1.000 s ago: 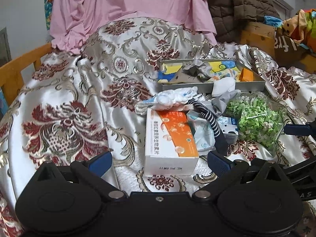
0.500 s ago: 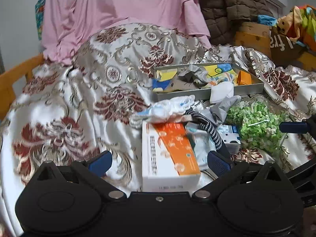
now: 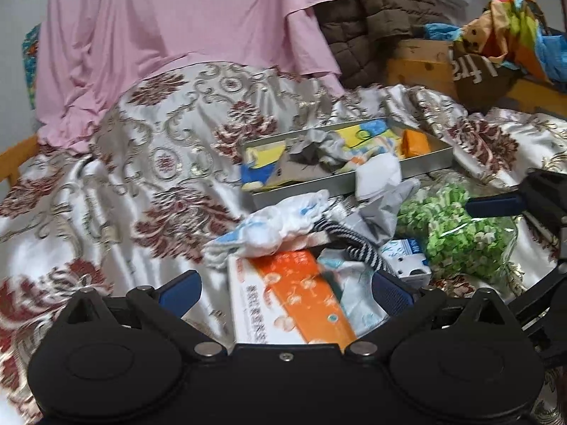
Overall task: Organize soft objects
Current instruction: 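Grasp the light blue packet with the left tool while the right tool grasps the navy striped sock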
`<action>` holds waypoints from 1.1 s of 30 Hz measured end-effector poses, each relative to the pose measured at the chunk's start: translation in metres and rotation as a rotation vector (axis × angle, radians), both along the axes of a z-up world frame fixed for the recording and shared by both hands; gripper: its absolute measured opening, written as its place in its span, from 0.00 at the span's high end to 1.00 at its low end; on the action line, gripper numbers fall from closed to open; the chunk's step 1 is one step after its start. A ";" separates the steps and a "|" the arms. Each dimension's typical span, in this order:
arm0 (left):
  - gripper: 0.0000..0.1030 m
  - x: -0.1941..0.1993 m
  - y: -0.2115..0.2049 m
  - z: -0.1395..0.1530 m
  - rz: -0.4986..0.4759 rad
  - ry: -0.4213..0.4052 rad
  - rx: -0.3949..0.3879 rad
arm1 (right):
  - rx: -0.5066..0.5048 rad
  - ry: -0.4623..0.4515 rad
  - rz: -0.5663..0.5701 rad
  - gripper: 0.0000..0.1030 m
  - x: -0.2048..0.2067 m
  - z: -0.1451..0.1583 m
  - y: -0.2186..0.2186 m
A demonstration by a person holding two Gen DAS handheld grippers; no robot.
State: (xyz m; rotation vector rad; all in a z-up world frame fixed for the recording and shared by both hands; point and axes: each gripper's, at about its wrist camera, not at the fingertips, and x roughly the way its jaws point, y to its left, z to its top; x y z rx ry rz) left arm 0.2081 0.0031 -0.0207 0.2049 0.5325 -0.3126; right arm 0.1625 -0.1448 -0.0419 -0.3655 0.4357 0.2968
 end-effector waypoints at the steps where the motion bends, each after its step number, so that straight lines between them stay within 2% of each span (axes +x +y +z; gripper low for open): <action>1: 0.02 0.004 0.000 -0.001 -0.016 0.005 -0.011 | -0.009 -0.001 0.010 0.10 0.002 -0.001 0.002; 5: 0.09 0.016 -0.001 -0.004 -0.083 0.038 -0.072 | -0.048 0.014 0.043 0.20 0.007 -0.006 0.008; 8: 0.18 0.023 -0.008 -0.007 -0.144 0.054 -0.075 | -0.081 0.018 0.058 0.29 0.010 -0.012 0.013; 11: 0.31 0.030 -0.013 -0.013 -0.176 0.073 -0.051 | -0.103 0.025 0.062 0.38 0.013 -0.016 0.017; 13: 0.42 0.035 -0.013 -0.017 -0.180 0.094 -0.064 | -0.116 0.029 0.056 0.43 0.015 -0.019 0.018; 18: 0.45 0.042 -0.006 -0.021 -0.191 0.125 -0.122 | -0.119 0.023 0.010 0.56 0.020 -0.021 0.014; 20: 0.45 0.041 -0.004 -0.019 -0.198 0.123 -0.137 | -0.104 0.027 0.008 0.56 0.020 -0.020 0.013; 24: 0.45 0.043 -0.001 -0.017 -0.186 0.138 -0.141 | -0.066 0.031 0.078 0.52 0.013 -0.015 0.013; 27: 0.47 0.046 0.002 -0.016 -0.178 0.161 -0.185 | -0.084 0.053 0.111 0.52 0.012 -0.020 0.019; 33: 0.49 0.047 0.004 -0.017 -0.181 0.174 -0.202 | -0.143 0.047 0.093 0.53 0.015 -0.028 0.027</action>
